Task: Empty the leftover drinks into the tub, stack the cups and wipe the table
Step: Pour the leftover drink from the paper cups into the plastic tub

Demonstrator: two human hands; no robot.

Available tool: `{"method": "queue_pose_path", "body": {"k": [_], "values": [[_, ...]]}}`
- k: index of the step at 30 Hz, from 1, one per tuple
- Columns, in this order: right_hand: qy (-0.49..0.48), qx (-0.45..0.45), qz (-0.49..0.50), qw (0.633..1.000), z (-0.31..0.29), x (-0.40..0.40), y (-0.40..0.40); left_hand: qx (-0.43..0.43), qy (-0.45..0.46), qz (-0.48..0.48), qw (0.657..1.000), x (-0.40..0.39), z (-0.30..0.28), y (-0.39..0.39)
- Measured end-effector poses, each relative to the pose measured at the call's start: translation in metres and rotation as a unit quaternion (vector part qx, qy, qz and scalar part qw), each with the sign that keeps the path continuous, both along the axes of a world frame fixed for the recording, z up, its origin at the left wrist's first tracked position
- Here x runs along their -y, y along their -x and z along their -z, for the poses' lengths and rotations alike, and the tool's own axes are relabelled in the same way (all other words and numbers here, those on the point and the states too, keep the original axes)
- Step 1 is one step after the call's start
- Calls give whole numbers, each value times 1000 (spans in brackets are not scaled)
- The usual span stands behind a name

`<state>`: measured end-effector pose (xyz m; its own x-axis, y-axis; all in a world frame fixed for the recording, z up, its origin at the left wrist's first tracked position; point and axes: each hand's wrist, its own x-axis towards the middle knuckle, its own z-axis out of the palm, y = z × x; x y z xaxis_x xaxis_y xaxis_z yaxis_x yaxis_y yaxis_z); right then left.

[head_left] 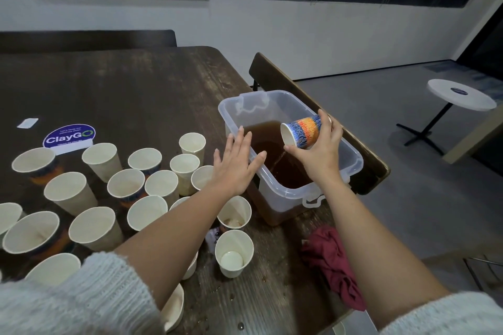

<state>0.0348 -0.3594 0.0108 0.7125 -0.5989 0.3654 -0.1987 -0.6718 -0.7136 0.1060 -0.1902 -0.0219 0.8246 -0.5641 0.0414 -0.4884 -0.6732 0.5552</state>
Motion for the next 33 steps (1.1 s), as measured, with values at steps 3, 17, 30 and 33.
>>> {"method": "queue_pose_path", "body": {"k": [3, 17, 30, 33], "values": [[8, -8, -8, 1000, -1, -2, 1, 13, -42, 20, 999, -3, -6, -1], [-336, -30, -283, 898, -60, -193, -40, 11, 316, -19, 949, -170, -60, -16], [-167, -195, -561, 787, -48, -589, -22, 156, 284, -352, 878, -565, -27, 115], [-102, -219, -608, 756, -38, -672, -1, 186, 246, -404, 861, -641, -12, 153]]}}
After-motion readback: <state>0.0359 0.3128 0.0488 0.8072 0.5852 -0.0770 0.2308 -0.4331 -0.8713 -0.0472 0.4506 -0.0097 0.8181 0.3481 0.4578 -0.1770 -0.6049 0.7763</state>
